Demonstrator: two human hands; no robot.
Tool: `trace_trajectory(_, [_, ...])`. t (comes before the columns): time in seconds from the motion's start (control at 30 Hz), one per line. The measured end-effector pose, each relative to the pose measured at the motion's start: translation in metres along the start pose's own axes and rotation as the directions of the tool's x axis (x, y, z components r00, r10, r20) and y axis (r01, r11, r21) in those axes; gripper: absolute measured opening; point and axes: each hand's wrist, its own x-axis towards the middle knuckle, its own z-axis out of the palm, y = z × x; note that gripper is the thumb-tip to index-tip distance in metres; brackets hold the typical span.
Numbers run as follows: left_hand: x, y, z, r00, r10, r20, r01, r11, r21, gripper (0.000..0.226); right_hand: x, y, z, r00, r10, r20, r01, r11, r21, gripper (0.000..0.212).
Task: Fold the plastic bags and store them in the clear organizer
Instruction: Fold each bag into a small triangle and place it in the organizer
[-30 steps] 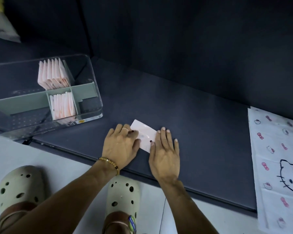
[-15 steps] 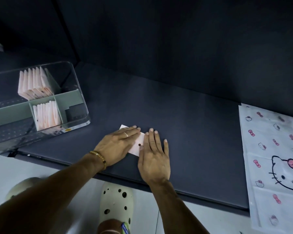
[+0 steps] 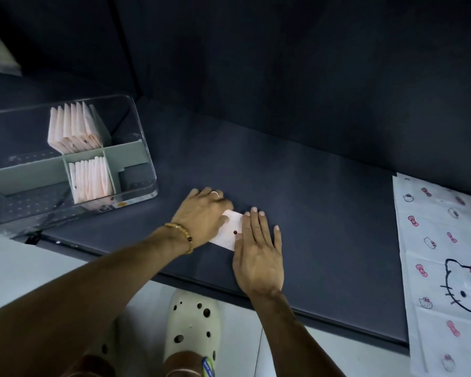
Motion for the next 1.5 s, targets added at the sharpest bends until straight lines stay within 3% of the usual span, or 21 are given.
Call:
trace_trajectory(0.1, [0.006, 0.001, -0.005, 0.973, -0.174, 0.15, 0.201, 0.96, -0.195, 0.019, -0.001, 0.001, 0.001, 1.0, 0.011, 0.029, -0.01, 1.0, -0.014, 0.057])
trace_trajectory(0.17, [0.002, 0.0, -0.011, 0.961, -0.2, 0.19, 0.244, 0.939, -0.244, 0.012, 0.0, 0.001, 0.0, 0.998, 0.024, 0.063, -0.024, 1.0, -0.01, 0.055])
trace_trajectory(0.23, [-0.008, -0.004, -0.018, 0.948, -0.214, 0.235, 0.296, 0.867, -0.402, 0.007, 0.001, -0.003, -0.005, 0.997, 0.041, 0.072, -0.044, 0.998, 0.035, 0.054])
trace_trajectory(0.3, [-0.018, -0.009, -0.028, 0.939, -0.224, 0.261, 0.342, 0.688, -0.64, 0.01, 0.006, -0.013, -0.016, 0.993, 0.096, 0.076, -0.112, 0.963, 0.246, 0.052])
trace_trajectory(0.37, [-0.031, -0.016, -0.044, 0.931, -0.256, 0.26, 0.352, 0.446, -0.823, 0.008, 0.014, -0.031, -0.035, 0.984, 0.158, 0.087, -0.18, 0.842, 0.509, 0.045])
trace_trajectory(0.43, [-0.042, -0.024, -0.062, 0.931, -0.279, 0.237, 0.293, 0.182, -0.939, 0.009, 0.027, -0.053, -0.06, 0.97, 0.219, 0.107, -0.227, 0.648, 0.727, 0.028])
trace_trajectory(0.5, [-0.051, -0.035, -0.082, 0.928, -0.3, 0.219, 0.218, -0.038, -0.975, 0.01, 0.043, -0.079, -0.086, 0.955, 0.226, 0.193, -0.268, 0.376, 0.887, 0.013])
trace_trajectory(0.53, [-0.054, -0.041, -0.092, 0.924, -0.317, 0.213, 0.189, -0.105, -0.976, 0.01, 0.051, -0.091, -0.097, 0.954, 0.198, 0.225, -0.276, 0.286, 0.918, 0.009])
trace_trajectory(0.6, [-0.06, -0.054, -0.11, 0.902, -0.381, 0.205, 0.152, -0.165, -0.975, 0.008, 0.064, -0.114, -0.112, 0.966, 0.116, 0.232, -0.254, 0.243, 0.936, 0.005])
trace_trajectory(0.7, [-0.066, -0.08, -0.128, 0.806, -0.567, 0.17, 0.117, -0.129, -0.985, 0.01, 0.08, -0.144, -0.122, 0.983, 0.077, 0.165, -0.18, 0.286, 0.941, 0.007])
trace_trajectory(0.8, [-0.073, -0.115, -0.135, 0.671, -0.738, 0.066, 0.129, 0.028, -0.991, 0.011, 0.094, -0.164, -0.119, 0.984, 0.131, 0.124, -0.157, 0.28, 0.947, 0.009])
trace_trajectory(0.87, [-0.075, -0.14, -0.135, 0.515, -0.853, -0.087, 0.108, 0.164, -0.981, 0.007, 0.103, -0.173, -0.114, 0.98, 0.167, 0.11, -0.152, 0.268, 0.951, 0.009])
trace_trajectory(0.93, [-0.074, -0.157, -0.131, 0.296, -0.922, -0.249, 0.131, 0.297, -0.946, 0.013, 0.111, -0.18, -0.108, 0.975, 0.19, 0.112, -0.159, 0.254, 0.954, 0.007])
trace_trajectory(0.97, [-0.071, -0.164, -0.127, 0.241, -0.919, -0.313, 0.183, 0.359, -0.915, 0.018, 0.115, -0.183, -0.104, 0.973, 0.199, 0.115, -0.164, 0.251, 0.954, 0.006])
trace_trajectory(1.0, [-0.067, -0.168, -0.124, 0.247, -0.904, -0.348, 0.236, 0.404, -0.884, 0.028, 0.119, -0.186, -0.101, 0.971, 0.208, 0.118, -0.168, 0.243, 0.955, 0.005])
trace_trajectory(1.1, [-0.052, -0.172, -0.11, 0.404, -0.872, -0.278, 0.37, 0.434, -0.822, 0.072, 0.131, -0.197, -0.093, 0.962, 0.245, 0.118, -0.168, 0.195, 0.966, 0.008])
trace_trajectory(1.17, [-0.042, -0.172, -0.105, 0.412, -0.873, -0.261, 0.489, 0.454, -0.745, 0.089, 0.139, -0.204, -0.09, 0.96, 0.259, 0.104, -0.151, 0.169, 0.974, 0.011])
trace_trajectory(1.23, [-0.038, -0.176, -0.103, 0.347, -0.895, -0.279, 0.547, 0.435, -0.715, 0.077, 0.146, -0.211, -0.087, 0.96, 0.257, 0.107, -0.15, 0.154, 0.977, 0.01])
trace_trajectory(1.33, [-0.048, -0.184, -0.102, 0.257, -0.924, -0.284, 0.551, 0.381, -0.742, 0.036, 0.154, -0.221, -0.082, 0.971, 0.216, 0.104, -0.152, 0.217, 0.964, 0.01])
trace_trajectory(1.4, [-0.056, -0.189, -0.102, 0.263, -0.922, -0.283, 0.537, 0.384, -0.751, 0.026, 0.159, -0.229, -0.076, 0.98, 0.191, 0.051, -0.115, 0.339, 0.934, 0.01])
trace_trajectory(1.5, [-0.062, -0.19, -0.104, 0.269, -0.912, -0.309, 0.494, 0.406, -0.769, 0.022, 0.162, -0.243, -0.067, 0.984, 0.099, -0.148, 0.054, 0.629, 0.776, 0.01])
